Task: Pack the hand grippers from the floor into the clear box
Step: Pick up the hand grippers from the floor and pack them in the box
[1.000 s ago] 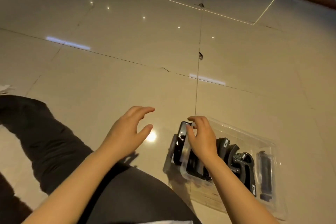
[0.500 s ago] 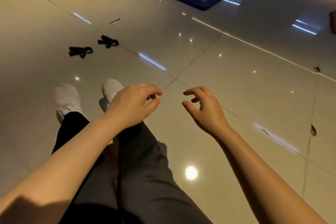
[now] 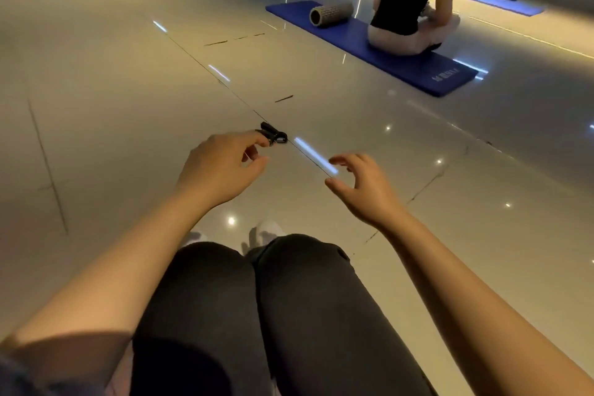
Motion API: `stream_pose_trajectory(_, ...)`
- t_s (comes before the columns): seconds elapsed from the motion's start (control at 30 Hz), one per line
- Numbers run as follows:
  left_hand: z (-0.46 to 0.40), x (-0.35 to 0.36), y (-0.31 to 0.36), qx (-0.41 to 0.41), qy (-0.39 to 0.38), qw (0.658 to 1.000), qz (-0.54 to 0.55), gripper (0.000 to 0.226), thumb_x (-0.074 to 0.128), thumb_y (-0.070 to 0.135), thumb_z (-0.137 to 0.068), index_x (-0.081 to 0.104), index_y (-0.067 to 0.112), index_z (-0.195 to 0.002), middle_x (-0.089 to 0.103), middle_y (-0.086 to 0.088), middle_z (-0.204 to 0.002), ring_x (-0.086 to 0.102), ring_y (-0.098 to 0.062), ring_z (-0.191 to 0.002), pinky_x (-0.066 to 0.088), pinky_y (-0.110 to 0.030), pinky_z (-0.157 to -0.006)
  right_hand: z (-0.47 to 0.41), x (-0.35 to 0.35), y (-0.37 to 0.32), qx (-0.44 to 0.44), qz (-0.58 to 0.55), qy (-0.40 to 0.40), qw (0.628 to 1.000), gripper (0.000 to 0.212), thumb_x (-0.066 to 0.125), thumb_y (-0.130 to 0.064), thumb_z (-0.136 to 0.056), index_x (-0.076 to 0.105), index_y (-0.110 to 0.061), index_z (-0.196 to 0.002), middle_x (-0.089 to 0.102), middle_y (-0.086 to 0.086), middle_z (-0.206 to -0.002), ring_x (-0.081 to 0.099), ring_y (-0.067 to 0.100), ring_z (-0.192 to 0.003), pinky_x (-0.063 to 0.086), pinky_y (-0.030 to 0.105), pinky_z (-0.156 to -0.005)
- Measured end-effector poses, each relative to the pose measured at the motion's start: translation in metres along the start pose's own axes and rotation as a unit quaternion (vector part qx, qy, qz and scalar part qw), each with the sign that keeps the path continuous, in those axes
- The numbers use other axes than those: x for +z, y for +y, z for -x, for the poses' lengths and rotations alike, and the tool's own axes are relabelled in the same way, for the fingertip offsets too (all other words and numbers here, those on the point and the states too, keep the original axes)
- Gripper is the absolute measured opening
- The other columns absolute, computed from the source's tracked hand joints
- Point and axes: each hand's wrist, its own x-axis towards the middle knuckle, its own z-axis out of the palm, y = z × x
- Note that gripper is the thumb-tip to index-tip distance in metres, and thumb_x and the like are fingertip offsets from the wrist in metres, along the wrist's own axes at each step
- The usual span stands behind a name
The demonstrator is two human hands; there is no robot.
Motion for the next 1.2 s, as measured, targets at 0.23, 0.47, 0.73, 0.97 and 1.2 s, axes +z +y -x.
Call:
stream_pose_trajectory(0.23, -0.076, -0.011, -0.078, -0.044, -0.012, 0.998, -0.036, 0.025, 0.054, 0.032, -0.091, 0.061, 0.027, -0.114, 0.062, 0.006, -0.101, 0.057, -0.014, -0.091, 0.048, -0.032, -0.075, -0.117, 0.033, -0.004, -0.024, 0.012, -0.032, 0.999, 0.042, 0.059, -0.035, -0.089, 0.051, -0.024, -0.128, 0.043, 0.000, -0.136, 0.042, 0.017, -0.124, 0.035, 0.029, -0.099)
stream_pose_trajectory(0.47, -0.172, -0.005, -0.157, -0.082, -0.030, 0.995, -0.044, 0.023, 0.056, 0.033, -0.090, 0.061, 0.032, -0.112, 0.061, 0.012, -0.099, 0.057, -0.010, -0.091, 0.046, -0.028, -0.074, -0.239, 0.067, 0.006, -0.027, 0.019, -0.057, 0.998, 0.041, 0.061, -0.033, -0.088, 0.053, -0.023, -0.127, 0.046, 0.000, -0.133, 0.045, 0.015, -0.121, 0.033, 0.024, -0.095)
stream_pose_trajectory(0.73, -0.259, 0.073, -0.275, -0.120, -0.076, 0.989, -0.029, 0.029, 0.058, 0.030, -0.089, 0.056, 0.032, -0.118, 0.052, 0.015, -0.101, 0.047, -0.011, -0.087, 0.038, -0.028, -0.075, -0.351, 0.176, 0.054, 0.038, 0.016, -0.125, 0.991, 0.044, 0.061, -0.034, -0.087, 0.050, -0.026, -0.129, 0.043, -0.005, -0.135, 0.043, 0.015, -0.123, 0.034, 0.028, -0.098)
stream_pose_trajectory(0.97, -0.263, 0.179, -0.367, -0.185, -0.230, 0.952, -0.077, 0.059, 0.054, 0.041, -0.089, 0.028, 0.035, -0.142, 0.026, 0.004, -0.146, 0.027, -0.021, -0.132, 0.036, -0.039, -0.102, -0.388, 0.288, 0.106, 0.106, 0.021, -0.206, 0.973, 0.064, 0.058, -0.034, -0.090, 0.027, -0.026, -0.146, 0.029, -0.004, -0.149, 0.032, 0.017, -0.134, 0.029, 0.030, -0.107)
stream_pose_trajectory(1.2, -0.259, 0.230, -0.411, -0.176, -0.240, 0.948, -0.109, 0.061, 0.036, 0.048, -0.092, 0.016, 0.033, -0.148, 0.004, 0.000, -0.157, 0.003, -0.023, -0.144, 0.016, -0.043, -0.113, -0.420, 0.363, 0.133, 0.134, 0.088, -0.264, 0.951, 0.073, 0.057, -0.035, -0.091, 0.014, -0.024, -0.150, 0.013, 0.000, -0.157, 0.017, 0.024, -0.142, 0.023, 0.038, -0.112)
